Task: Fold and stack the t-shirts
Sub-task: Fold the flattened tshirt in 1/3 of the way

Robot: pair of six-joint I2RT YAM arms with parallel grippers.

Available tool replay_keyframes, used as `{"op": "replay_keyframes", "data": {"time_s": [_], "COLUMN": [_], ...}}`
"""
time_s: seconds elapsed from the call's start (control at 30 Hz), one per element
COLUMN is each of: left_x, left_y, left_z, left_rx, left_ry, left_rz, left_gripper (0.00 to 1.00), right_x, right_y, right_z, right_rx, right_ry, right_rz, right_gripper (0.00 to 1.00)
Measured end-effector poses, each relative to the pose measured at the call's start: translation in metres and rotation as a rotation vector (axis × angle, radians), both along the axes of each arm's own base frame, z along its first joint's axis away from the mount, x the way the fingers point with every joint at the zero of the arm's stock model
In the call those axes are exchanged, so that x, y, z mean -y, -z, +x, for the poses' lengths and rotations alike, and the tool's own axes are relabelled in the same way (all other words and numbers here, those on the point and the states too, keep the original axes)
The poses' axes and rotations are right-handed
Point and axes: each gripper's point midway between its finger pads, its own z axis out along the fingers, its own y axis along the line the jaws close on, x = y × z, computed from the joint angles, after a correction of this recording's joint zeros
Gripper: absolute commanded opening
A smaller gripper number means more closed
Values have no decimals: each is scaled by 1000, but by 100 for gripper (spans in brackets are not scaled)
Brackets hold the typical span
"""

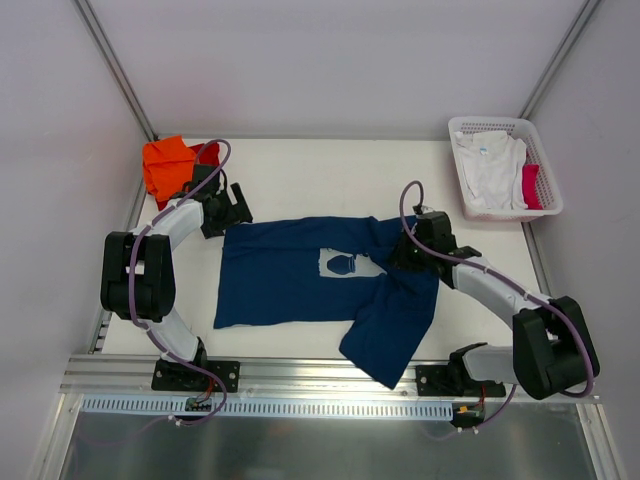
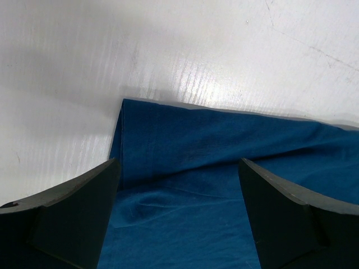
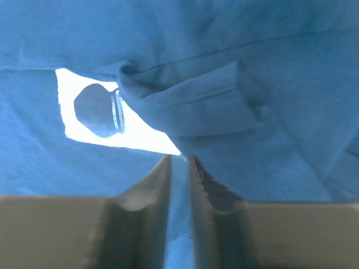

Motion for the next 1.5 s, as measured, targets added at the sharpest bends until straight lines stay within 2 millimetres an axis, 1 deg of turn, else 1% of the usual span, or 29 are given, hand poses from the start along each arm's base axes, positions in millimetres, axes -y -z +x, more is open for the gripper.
{"op": "replay_keyframes", "data": {"time_s": [0.07,0.1,0.27,0.33,0.43,0.6,0.77,1.03,1.1,1.17,1.2,1.27,1.3,1.4,1.43,1.5], "left_x": [0,0,0,0,0,0,0,0,0,0,0,0,0,0,0,0], "left_y": [0,0,0,0,0,0,0,0,0,0,0,0,0,0,0,0], "left_z": [0,0,0,0,0,0,0,0,0,0,0,0,0,0,0,0], "left_rx": [0,0,1,1,1,1,1,1,1,1,1,1,1,1,1,1], "left_ry": [0,0,0,0,0,0,0,0,0,0,0,0,1,1,1,1], "left_rz": [0,0,0,0,0,0,0,0,0,0,0,0,0,0,0,0], "left_gripper": [86,86,86,86,86,86,86,86,86,86,86,86,86,86,86,86], "right_x": [5,7,21,27,33,36,35,33,33,32,31,30,29,29,28,28], "right_y": [-4,-8,-26,-28,-24,-9,1,19,22,22,22,22,22,23,23,24], "right_z": [5,9,38,46,53,53,53,42,40,40,40,42,43,44,44,44], "right_rx": [4,10,61,68,56,11,-7,-45,-49,-48,-48,-41,-41,-42,-43,-45], "right_ry": [8,12,54,66,75,69,63,50,48,46,45,45,45,47,47,48], "right_rz": [-10,-12,-15,-21,-29,-36,-24,-9,-6,-2,2,8,12,17,18,19], "right_gripper": [33,34,43,43,42,41,40,37,35,29,23,18,12,3,1,0]}}
